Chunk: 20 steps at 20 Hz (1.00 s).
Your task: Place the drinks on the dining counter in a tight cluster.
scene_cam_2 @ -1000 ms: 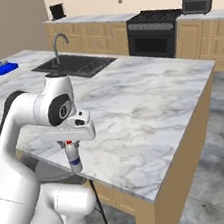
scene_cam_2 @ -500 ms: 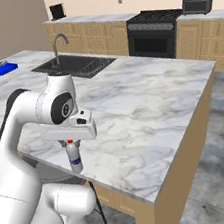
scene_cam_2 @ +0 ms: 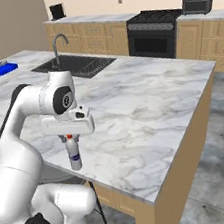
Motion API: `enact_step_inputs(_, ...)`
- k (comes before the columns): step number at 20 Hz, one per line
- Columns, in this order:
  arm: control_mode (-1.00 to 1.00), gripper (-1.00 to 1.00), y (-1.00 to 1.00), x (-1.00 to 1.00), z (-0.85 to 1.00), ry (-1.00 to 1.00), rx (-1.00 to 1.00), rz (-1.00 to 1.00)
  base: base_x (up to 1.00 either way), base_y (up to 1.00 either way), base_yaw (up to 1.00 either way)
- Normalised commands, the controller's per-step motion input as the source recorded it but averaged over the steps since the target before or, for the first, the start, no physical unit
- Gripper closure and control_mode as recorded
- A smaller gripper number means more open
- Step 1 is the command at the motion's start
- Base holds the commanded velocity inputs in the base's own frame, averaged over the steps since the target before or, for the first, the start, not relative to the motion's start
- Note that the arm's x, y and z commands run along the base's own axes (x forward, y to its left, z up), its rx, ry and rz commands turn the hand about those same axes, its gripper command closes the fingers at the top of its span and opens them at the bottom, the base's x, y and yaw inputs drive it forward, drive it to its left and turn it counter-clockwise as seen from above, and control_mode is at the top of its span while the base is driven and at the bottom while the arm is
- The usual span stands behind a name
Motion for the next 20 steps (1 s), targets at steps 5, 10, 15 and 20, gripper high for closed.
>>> enact_step_inputs(5, -1.0, 1.0, 0.1, 1.0, -0.07, 0.09, -0.04, 0.0, 0.0, 0.0, 0.0)
enact_step_inputs(10, -1.0, 1.0, 0.0, 0.85, -0.34, -0.04, 0.0, 0.0, 0.0, 0.0, 0.0)
enact_step_inputs(15, -1.0, 1.0, -0.07, 0.78, -0.5, -0.06, 0.0, 0.0, 0.0, 0.0, 0.0)
enact_step_inputs(20, -1.0, 1.0, 0.0, 0.68, -0.33, -0.06, 0.0, 0.0, 0.0, 0.0, 0.0)
